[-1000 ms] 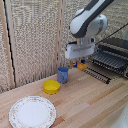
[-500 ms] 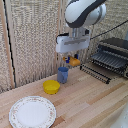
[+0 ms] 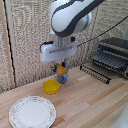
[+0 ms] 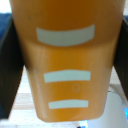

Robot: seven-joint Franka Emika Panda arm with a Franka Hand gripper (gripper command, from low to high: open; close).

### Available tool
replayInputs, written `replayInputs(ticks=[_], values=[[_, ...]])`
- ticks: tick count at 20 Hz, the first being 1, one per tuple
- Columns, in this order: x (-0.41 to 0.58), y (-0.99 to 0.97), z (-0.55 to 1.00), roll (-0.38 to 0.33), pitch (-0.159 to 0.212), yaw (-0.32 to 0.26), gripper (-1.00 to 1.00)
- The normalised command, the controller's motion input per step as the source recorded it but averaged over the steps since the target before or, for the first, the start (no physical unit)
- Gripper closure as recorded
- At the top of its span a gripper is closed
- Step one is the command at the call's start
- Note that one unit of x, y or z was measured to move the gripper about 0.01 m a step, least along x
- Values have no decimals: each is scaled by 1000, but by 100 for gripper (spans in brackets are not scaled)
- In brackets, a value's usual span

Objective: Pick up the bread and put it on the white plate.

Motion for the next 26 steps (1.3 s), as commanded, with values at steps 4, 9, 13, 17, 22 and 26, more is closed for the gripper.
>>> replayInputs(ticks=[4,9,13,17,22,26], values=[[161,1000,-89,-8,85,5,100],[235,1000,-209,-1,111,11,100],[77,893,-428,-18,46,19,100],[0,398,-569,-21,-3,28,100],[12,43,-553,-84,-50,26,100],[131,0,-524,-111,-79,41,100]])
